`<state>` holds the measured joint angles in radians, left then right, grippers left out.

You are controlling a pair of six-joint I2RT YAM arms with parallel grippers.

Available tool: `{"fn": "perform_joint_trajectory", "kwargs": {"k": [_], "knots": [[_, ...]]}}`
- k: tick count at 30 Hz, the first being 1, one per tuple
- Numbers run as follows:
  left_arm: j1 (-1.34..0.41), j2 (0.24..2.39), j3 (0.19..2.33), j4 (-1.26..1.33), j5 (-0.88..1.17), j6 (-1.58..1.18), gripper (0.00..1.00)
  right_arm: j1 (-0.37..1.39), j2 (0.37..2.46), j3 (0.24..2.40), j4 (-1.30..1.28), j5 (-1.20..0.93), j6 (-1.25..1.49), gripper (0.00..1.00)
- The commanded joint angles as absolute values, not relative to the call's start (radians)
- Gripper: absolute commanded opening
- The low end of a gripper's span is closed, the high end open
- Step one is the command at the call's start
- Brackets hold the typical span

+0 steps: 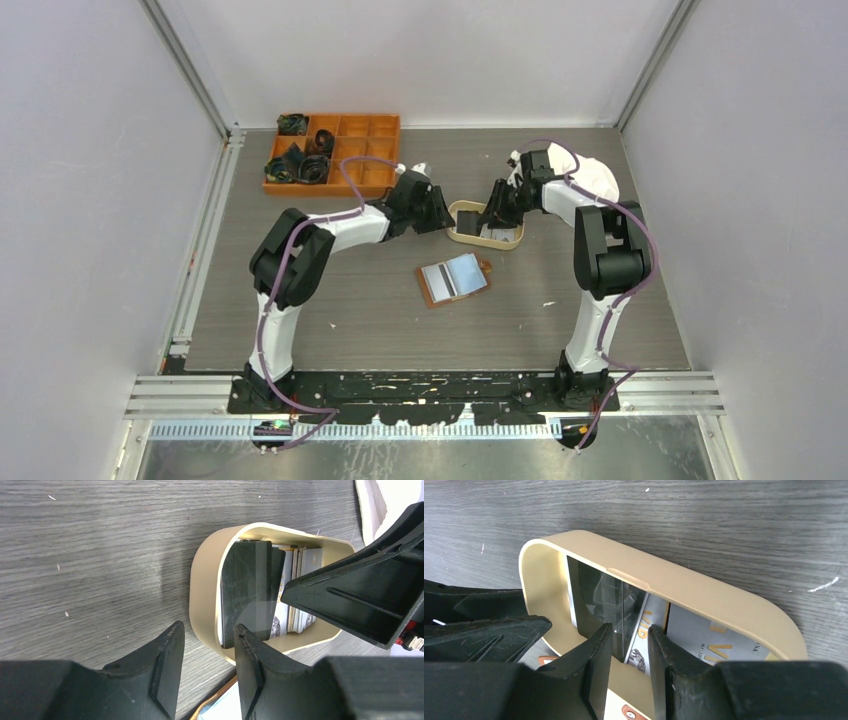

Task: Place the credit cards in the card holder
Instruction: Pick up the credit card from the storage box.

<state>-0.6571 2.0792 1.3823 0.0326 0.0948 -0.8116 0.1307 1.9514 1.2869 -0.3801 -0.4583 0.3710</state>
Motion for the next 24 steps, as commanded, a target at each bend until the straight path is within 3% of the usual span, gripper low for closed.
{"fn": "perform_joint_trajectory", "kwargs": {"k": [1, 14, 24], "knots": [[-0.666, 2.090, 1.439, 0.008, 0.074, -0.810, 0.40, 0.132, 1.980, 1.317, -0.359, -0.454, 0.388, 0.38], [-0.688, 2.081, 1.419, 0.007, 0.081, -0.829, 0.23, 0.153, 2.013, 1.346, -0.382, -0.395, 0.368, 0.39], [-0.701, 2.070, 1.408, 0.022, 0.100, -0.848, 0.18, 0.153, 2.059, 1.341, -0.325, -0.567, 0.427, 0.39]]}}
